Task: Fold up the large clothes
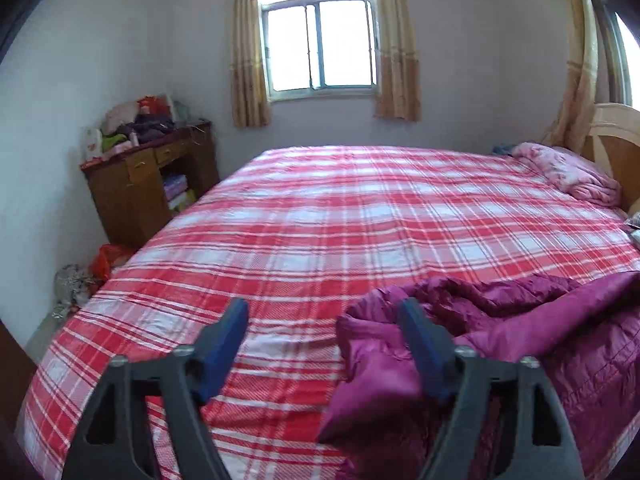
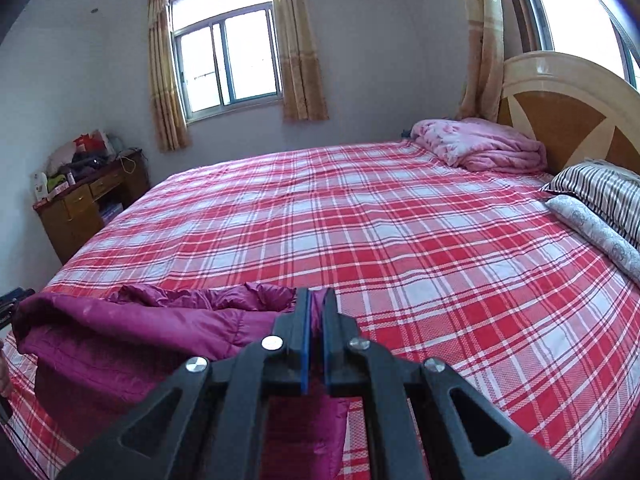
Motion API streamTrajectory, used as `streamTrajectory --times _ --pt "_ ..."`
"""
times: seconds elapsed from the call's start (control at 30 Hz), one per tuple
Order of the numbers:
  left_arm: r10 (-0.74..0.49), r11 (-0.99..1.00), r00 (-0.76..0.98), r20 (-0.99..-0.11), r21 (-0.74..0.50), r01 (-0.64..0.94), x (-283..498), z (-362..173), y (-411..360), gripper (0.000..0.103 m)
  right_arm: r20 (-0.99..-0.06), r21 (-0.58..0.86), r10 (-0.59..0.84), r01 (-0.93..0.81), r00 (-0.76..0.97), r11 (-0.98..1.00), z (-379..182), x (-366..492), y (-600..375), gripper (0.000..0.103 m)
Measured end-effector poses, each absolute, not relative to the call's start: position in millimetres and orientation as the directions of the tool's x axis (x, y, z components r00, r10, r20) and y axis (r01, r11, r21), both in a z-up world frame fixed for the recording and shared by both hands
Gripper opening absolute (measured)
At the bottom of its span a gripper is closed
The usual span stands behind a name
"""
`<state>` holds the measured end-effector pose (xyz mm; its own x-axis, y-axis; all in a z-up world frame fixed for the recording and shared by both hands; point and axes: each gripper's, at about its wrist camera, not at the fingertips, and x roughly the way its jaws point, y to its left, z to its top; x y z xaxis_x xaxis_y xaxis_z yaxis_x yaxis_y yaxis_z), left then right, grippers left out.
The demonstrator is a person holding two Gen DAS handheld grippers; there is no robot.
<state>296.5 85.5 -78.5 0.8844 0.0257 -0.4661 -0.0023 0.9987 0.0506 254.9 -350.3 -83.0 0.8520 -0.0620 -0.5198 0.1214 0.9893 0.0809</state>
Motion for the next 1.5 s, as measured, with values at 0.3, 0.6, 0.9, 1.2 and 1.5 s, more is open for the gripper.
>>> streamTrajectory --times 0.3,0.6,0.9,1.2,1.5 --pt "0.000 0.981 0.941 -0.338 0.184 0.066 268.8 -86.2 28.5 0.089 -0.640 0.044 -0.067 0.124 0.766 0.991 -114.7 322.0 -344.1 0.009" --pt "0.121 0.890 0.939 -0.322 0.454 0.040 302.7 -133.8 -52.3 0.090 -0.563 0.081 -0.056 0.122 0.825 0.989 -93.1 296.1 -313.6 0.090" --pt "0.232 0.851 0.901 -0.367 0.525 -0.005 354.5 -157.3 -72.7 0.090 -0.661 -0.102 -0.016 -0.068 0.750 0.992 -144.1 322.8 -226.1 0.089" --pt "0.247 0.909 0.807 -0.536 0.416 -0.002 394.6 -185.7 -54.7 0.091 -0.704 -0.053 -0.059 0.030 0.708 0.998 -170.4 348.5 -260.6 0.089" --pt "0.232 0.925 0.770 -0.594 0.380 0.014 408.3 -197.2 -52.6 0.096 -0.718 -0.036 -0.049 0.033 0.694 0.999 -179.1 351.0 -259.9 0.089"
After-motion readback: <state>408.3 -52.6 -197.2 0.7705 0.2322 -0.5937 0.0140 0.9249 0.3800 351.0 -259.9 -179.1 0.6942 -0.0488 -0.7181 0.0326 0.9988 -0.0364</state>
